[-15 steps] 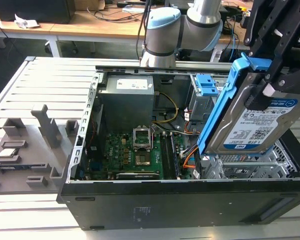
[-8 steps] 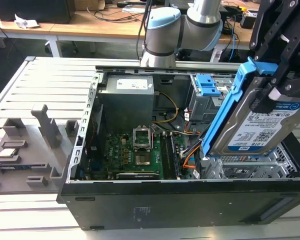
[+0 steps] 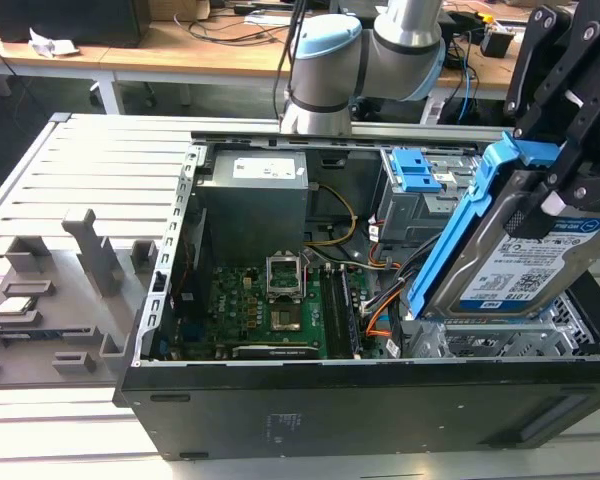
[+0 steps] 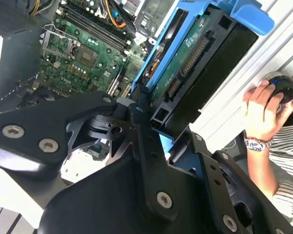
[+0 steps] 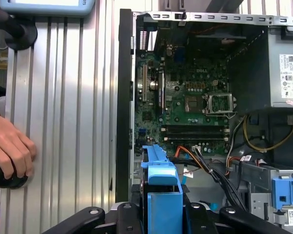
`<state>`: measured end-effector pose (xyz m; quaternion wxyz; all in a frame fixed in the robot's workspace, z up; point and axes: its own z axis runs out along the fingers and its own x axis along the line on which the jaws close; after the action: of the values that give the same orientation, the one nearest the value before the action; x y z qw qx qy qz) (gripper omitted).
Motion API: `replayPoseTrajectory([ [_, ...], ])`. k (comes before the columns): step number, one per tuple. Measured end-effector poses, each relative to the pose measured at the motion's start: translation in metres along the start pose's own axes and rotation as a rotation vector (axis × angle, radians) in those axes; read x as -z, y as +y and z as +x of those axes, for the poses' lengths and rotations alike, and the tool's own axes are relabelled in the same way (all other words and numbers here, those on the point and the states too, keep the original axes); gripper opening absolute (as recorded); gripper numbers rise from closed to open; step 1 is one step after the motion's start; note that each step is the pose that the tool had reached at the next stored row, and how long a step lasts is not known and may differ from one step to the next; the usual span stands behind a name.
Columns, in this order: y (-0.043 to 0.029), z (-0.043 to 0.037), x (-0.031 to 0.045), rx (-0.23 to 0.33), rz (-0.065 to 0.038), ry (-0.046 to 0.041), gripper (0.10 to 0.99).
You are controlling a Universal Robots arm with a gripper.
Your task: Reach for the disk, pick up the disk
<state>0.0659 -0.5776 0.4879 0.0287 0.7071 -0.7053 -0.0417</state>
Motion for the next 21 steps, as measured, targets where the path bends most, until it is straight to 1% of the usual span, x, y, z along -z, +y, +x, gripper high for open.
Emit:
replayPoseTrajectory([
  [2, -0.0035, 0.0000, -0.0021, 0.000, -0.003, 0.0000, 0.365],
  [4, -0.0088, 0.0000, -0.0055, 0.000, -0.009, 0.0000, 0.365],
  [6, -0.0109, 0.0001, -0.0069, 0.000, -0.011, -0.0001, 0.365],
  [7, -0.0140, -0.0003, -0.0075, 0.000, -0.012, -0.0001, 0.365],
  [9, -0.0240, -0.0049, -0.0072, 0.000, -0.013, -0.0001, 0.365],
  [13, -0.0356, -0.0111, -0.0065, 0.000, -0.014, -0.0001, 0.365],
  [14, -0.0401, -0.0131, -0.0062, 0.000, -0.014, -0.0001, 0.365],
  [16, -0.0454, -0.0147, -0.0060, 0.000, -0.015, -0.0002, 0.365],
  [19, -0.0567, -0.0174, -0.0054, 0.000, -0.016, 0.0001, 0.365],
  [21, -0.0604, -0.0178, -0.0056, 0.000, -0.017, -0.0003, 0.365],
])
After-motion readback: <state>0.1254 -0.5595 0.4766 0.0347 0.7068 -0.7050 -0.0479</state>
